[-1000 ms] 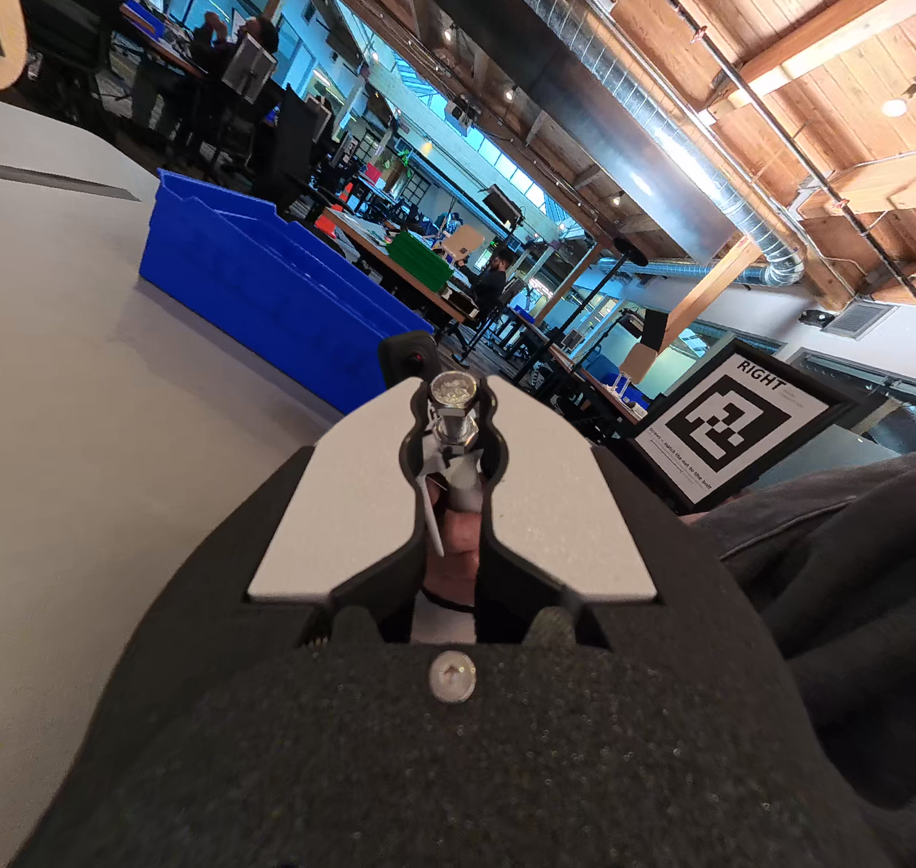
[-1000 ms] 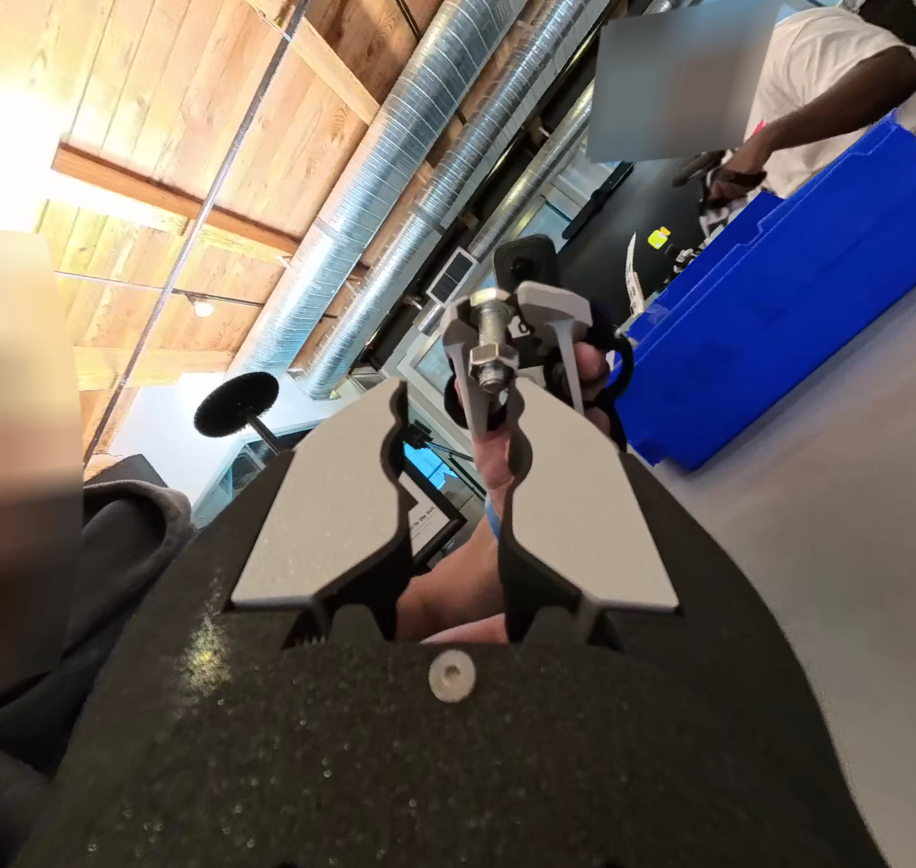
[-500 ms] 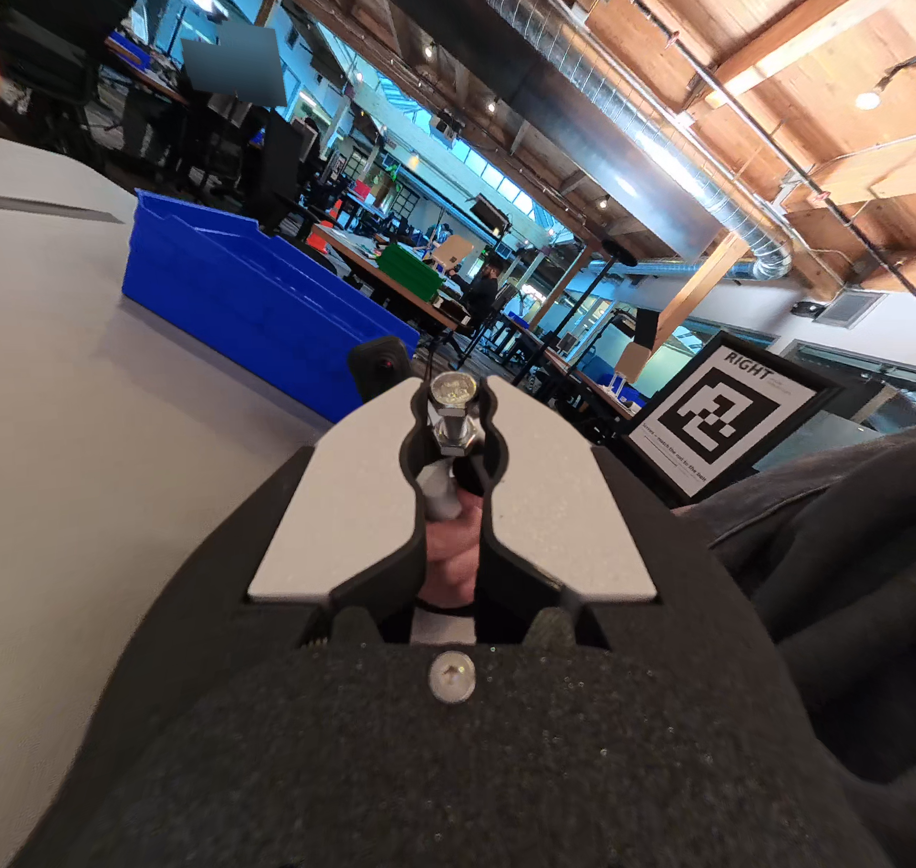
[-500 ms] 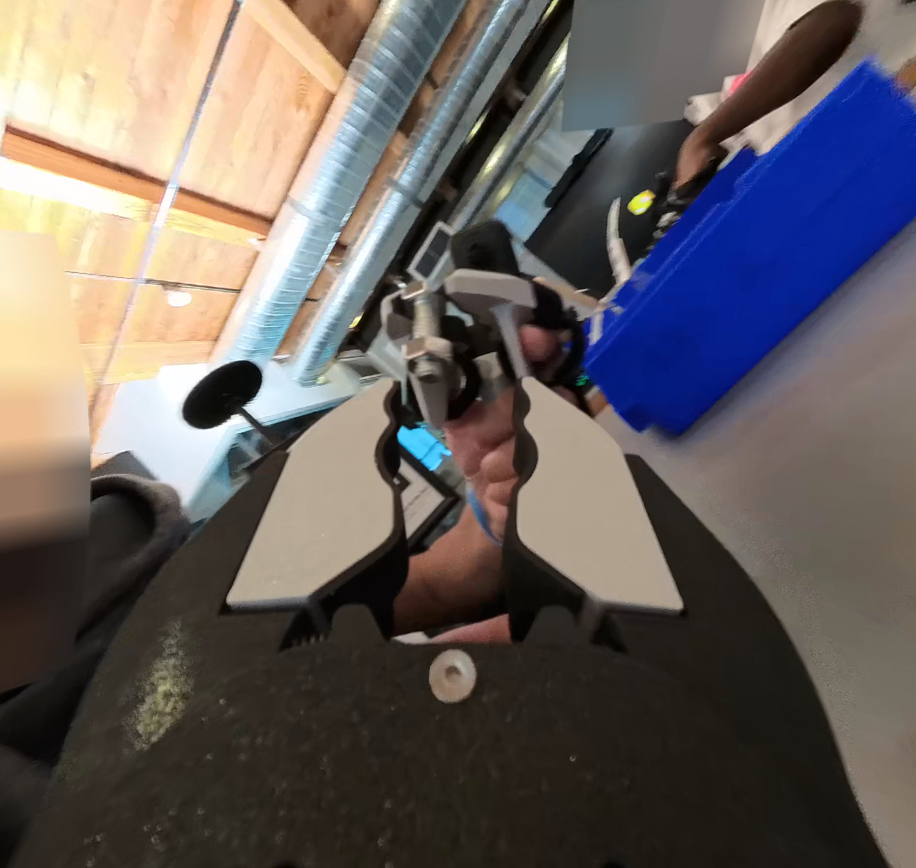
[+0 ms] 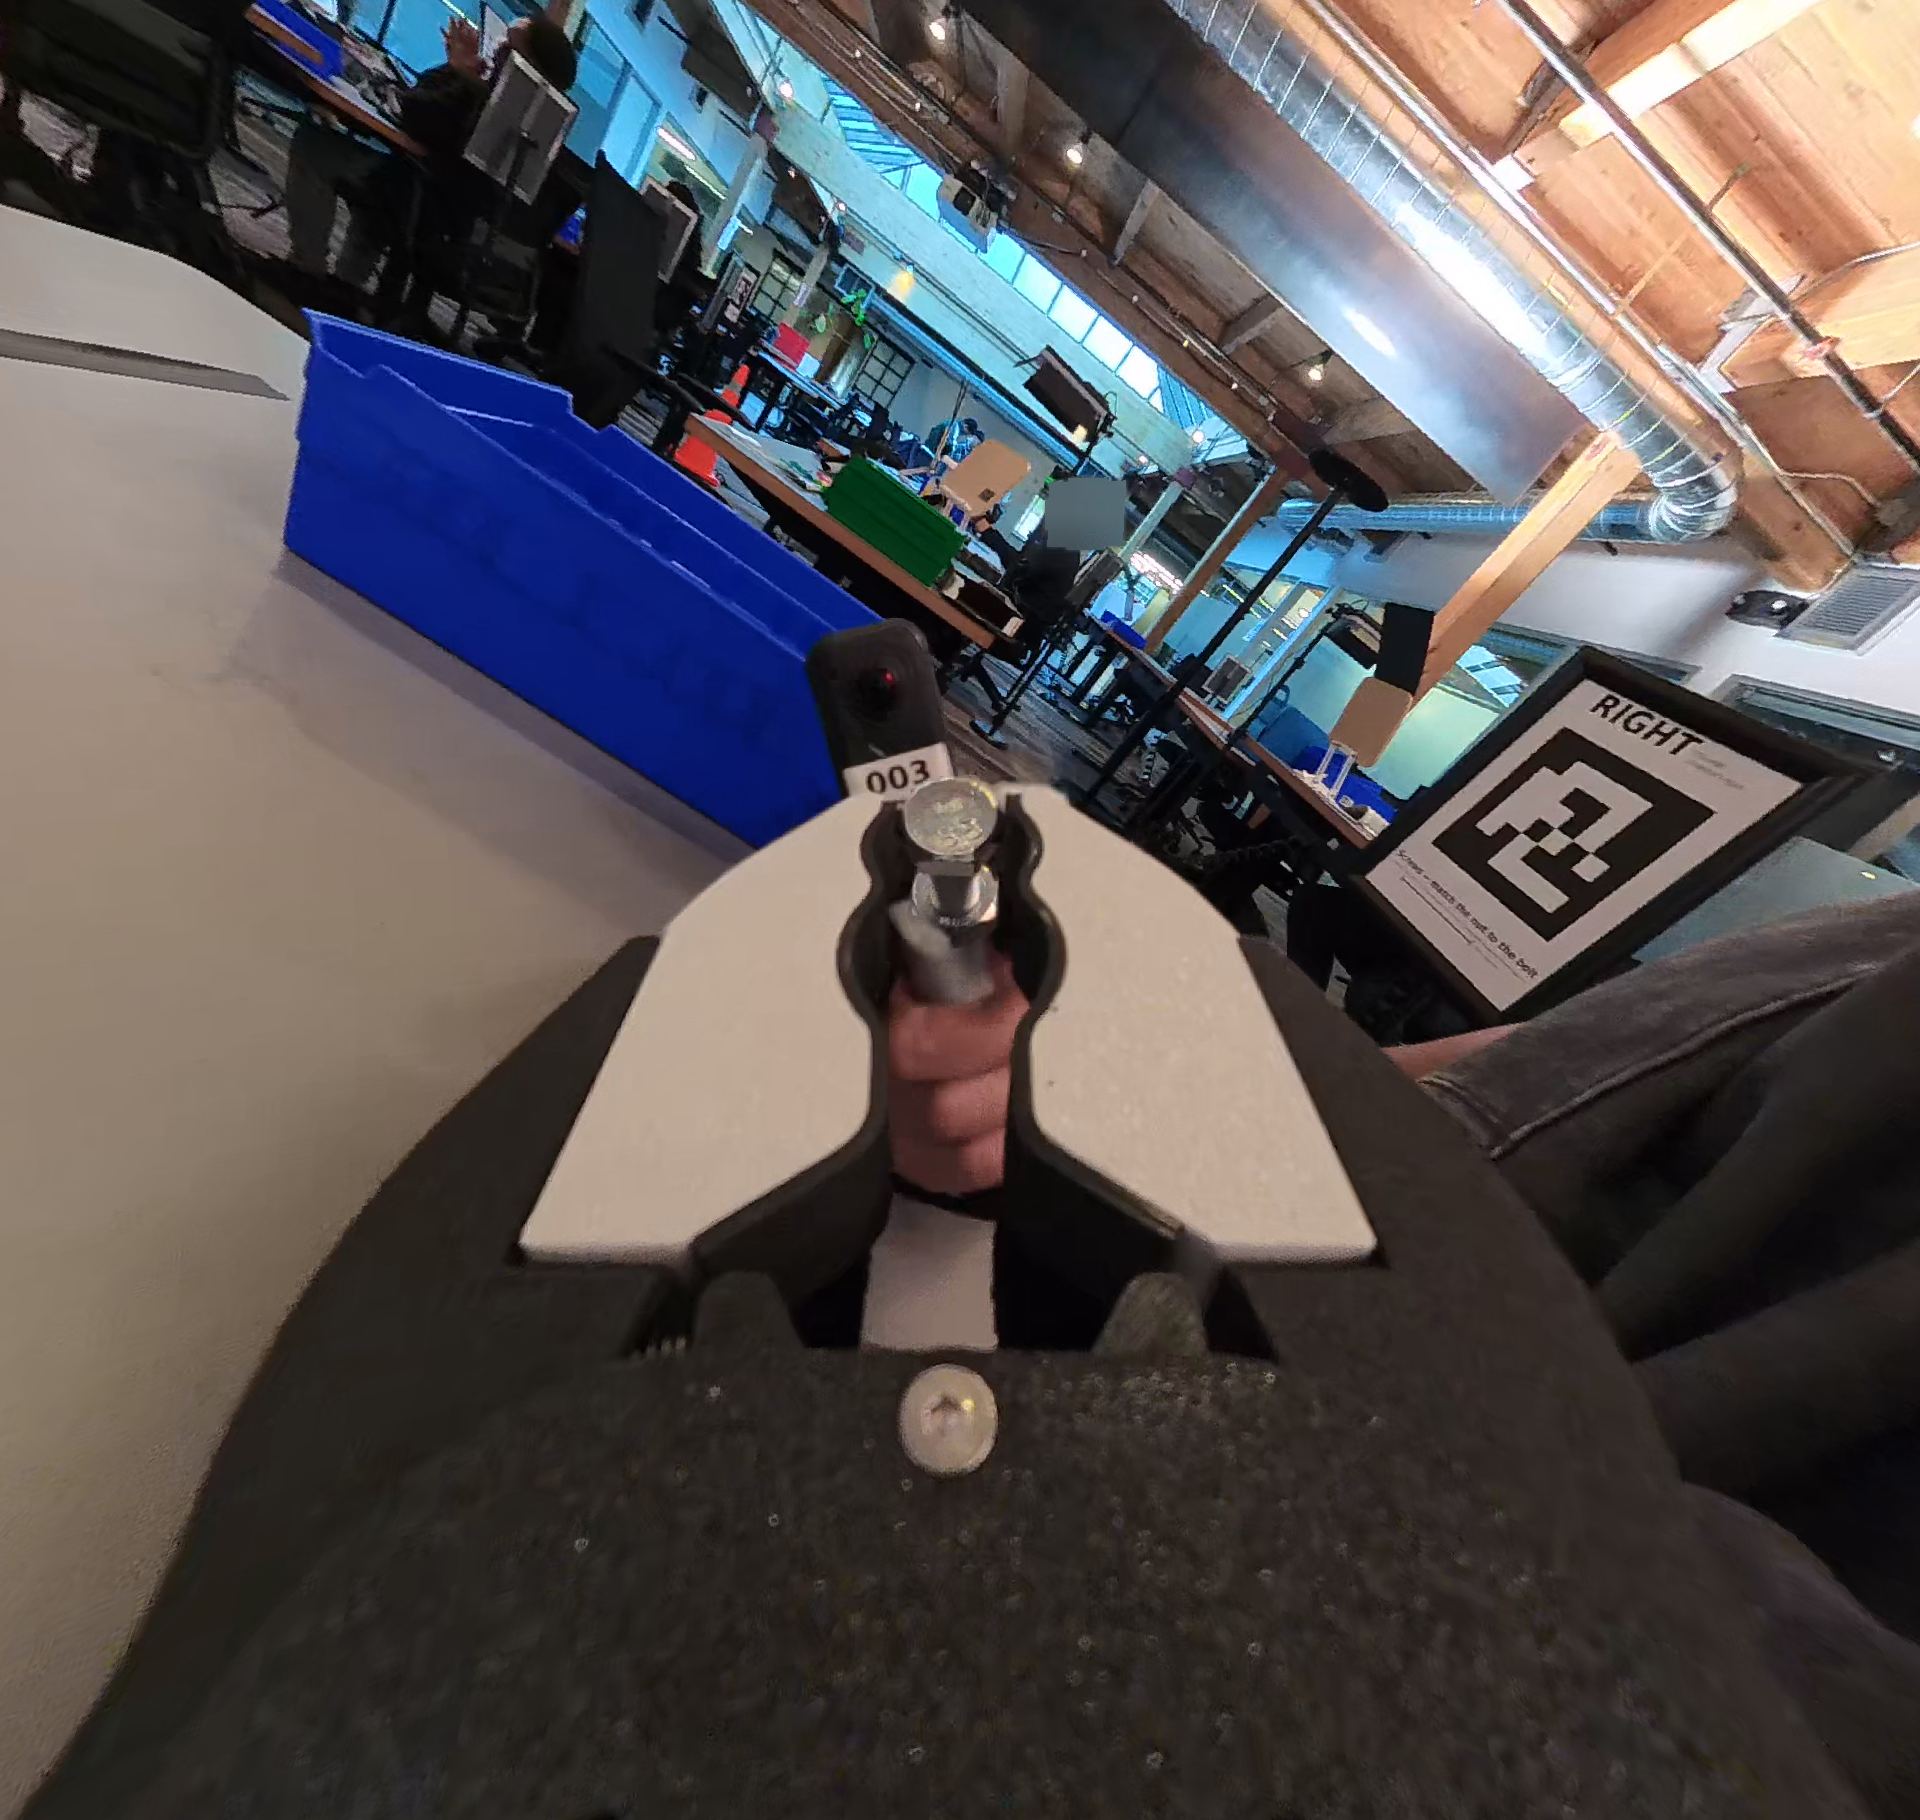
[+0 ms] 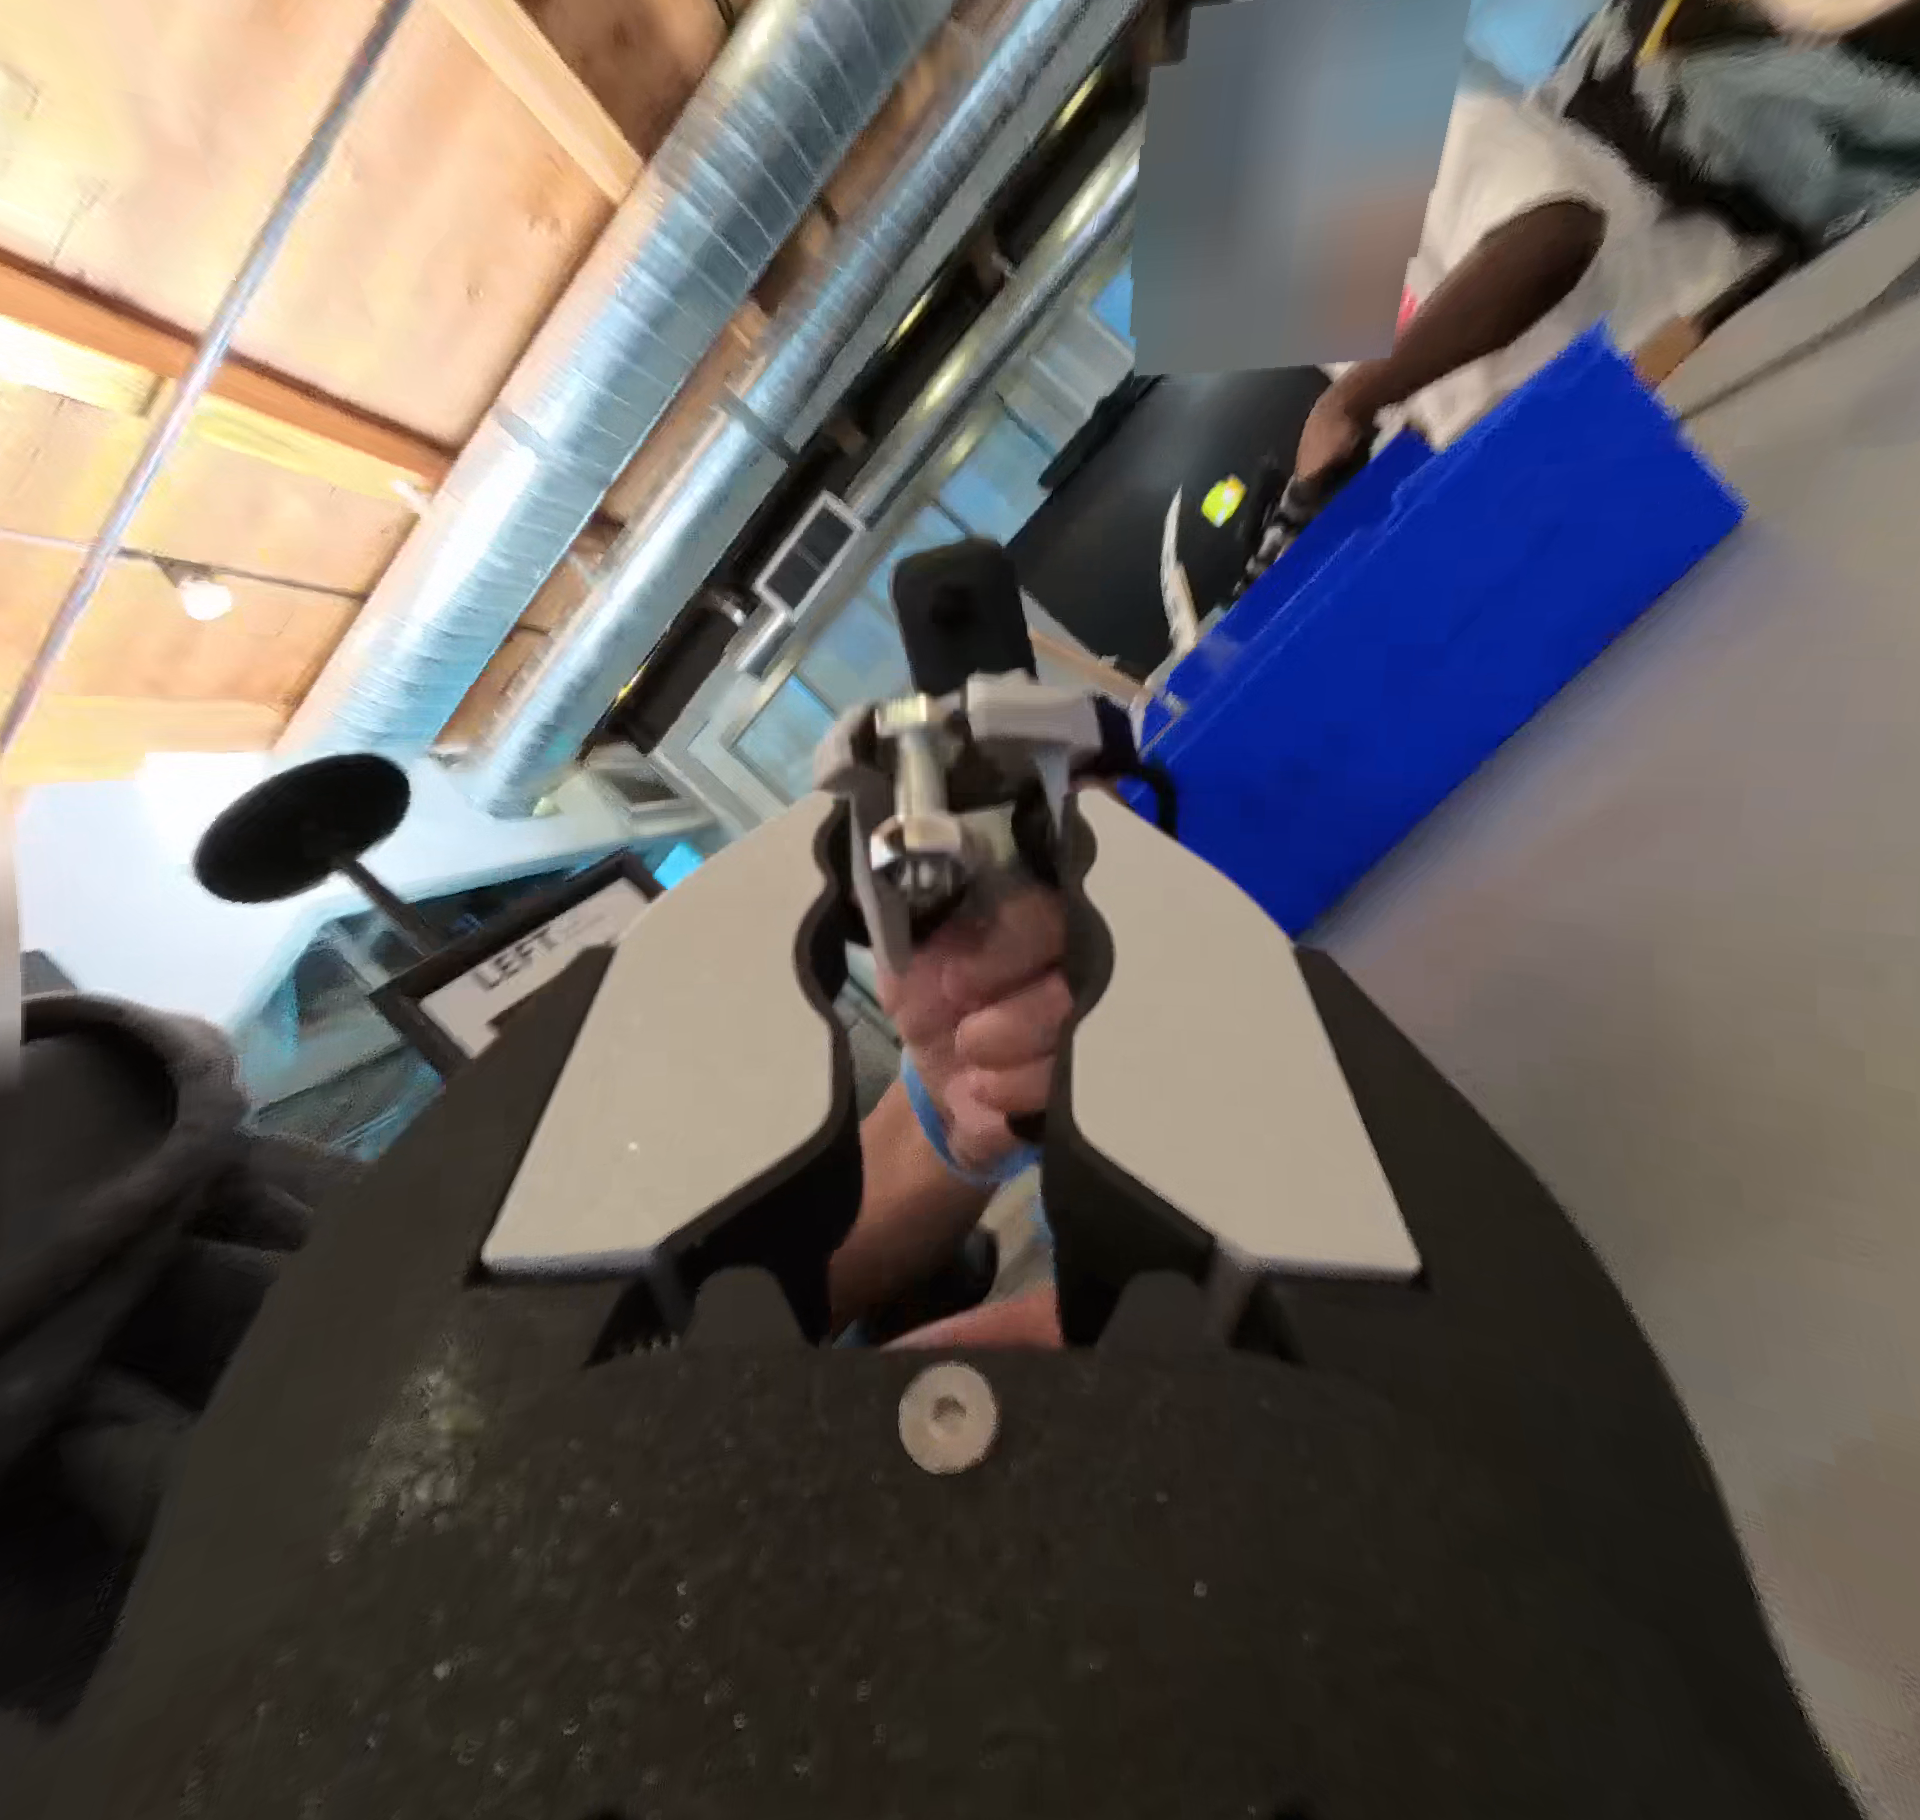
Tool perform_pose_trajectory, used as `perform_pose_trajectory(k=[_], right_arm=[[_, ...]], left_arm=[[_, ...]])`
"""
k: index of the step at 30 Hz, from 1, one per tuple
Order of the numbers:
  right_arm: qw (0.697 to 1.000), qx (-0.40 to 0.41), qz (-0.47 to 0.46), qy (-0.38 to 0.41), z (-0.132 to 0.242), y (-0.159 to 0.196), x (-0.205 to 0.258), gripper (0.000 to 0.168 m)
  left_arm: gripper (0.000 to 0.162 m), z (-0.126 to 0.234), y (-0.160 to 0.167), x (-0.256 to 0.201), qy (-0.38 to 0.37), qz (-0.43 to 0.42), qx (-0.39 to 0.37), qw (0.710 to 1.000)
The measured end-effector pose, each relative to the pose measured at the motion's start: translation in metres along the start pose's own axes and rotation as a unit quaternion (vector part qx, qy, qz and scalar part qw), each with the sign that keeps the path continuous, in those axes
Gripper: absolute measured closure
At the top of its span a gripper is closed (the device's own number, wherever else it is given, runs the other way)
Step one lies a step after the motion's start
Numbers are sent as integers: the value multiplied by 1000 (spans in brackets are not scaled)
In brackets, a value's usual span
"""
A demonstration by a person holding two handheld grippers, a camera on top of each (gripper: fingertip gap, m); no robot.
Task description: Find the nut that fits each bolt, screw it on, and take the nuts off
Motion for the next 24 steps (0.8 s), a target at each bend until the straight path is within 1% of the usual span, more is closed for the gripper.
perform_pose_trajectory(k=[2, 3, 4, 6, 8, 9, 10, 12, 15, 16, 18, 22, 24], right_arm=[[998, 19, -42, -44, -6, 12, 9, 126], [996, 10, -53, -66, -7, 13, 14, 127], [996, -5, -53, -65, -8, 10, 16, 125], [998, -30, -22, -45, -3, -1, 14, 122], [997, -61, -5, -51, 6, -17, 16, 133], [997, -68, -5, -43, 9, -21, 15, 132], [998, -59, 0, -26, 10, -20, 11, 132], [1000, -21, 5, 5, 8, -6, 3, 130], [999, 6, -43, -33, -5, 13, 9, 130], [998, 0, -42, -37, -8, 12, 11, 137], [1000, 1, -20, -18, -9, 11, 9, 150], [1000, 17, 22, 2, -3, 5, 7, 151], [998, 31, 59, 16, 0, 0, 8, 151]], left_arm=[[144, 0, -1, -2, -2, -10, -3, 1000], [143, 0, -1, -1, -5, -13, -2, 1000], [143, 0, -1, 0, -9, -15, -3, 1000], [143, 2, 0, 2, -10, -16, -3, 1000], [143, 3, 0, 6, -26, -19, -1, 999], [143, 4, -1, 6, -23, -16, -5, 1000], [143, 5, -3, 4, -12, -8, -11, 1000], [144, 6, -6, 1, -3, -3, -17, 1000], [143, 4, -5, -1, 0, -7, -14, 1000], [144, 4, -4, -1, 1, -4, -14, 1000], [144, 4, -3, 0, 1, -3, -15, 1000], [143, 3, 0, 1, -1, -5, -3, 1000], [143, 3, 2, 2, 2, 1, 6, 1000]])
Point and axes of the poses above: each gripper's, where its closed fingertips meet, z back along the fingers, y out of its underside, x = y × z across the jaws, the point moved 4 cm from there along z, back along the fingers, and after that the axes turned 13 degrees about z, right-handed, at the moved point
